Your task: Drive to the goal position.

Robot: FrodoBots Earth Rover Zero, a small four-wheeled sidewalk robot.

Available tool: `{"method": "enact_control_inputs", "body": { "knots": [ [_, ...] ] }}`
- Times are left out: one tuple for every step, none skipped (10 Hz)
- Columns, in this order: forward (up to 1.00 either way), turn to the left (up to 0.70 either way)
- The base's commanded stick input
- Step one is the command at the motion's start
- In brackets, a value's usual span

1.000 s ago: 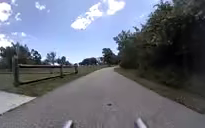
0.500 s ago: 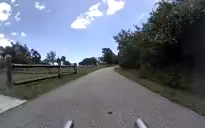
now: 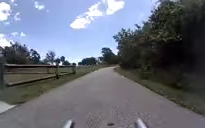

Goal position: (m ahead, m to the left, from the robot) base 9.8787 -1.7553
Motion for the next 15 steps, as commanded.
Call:
{"method": "enact_control_inputs", "body": {
  "knots": [
    [0.50,0.00],
    [0.50,0.00],
    [0.50,0.00],
    [0.50,0.00],
    [0.50,0.00],
    [0.50,0.00],
    [0.50,0.00],
    [0.50,0.00],
    [0.50,0.00],
    [0.50,0.00],
    [0.50,0.00],
    [0.50,0.00],
    [0.50,0.00],
    [0.50,0.00],
    [0.50,0.00]
  ]
}}
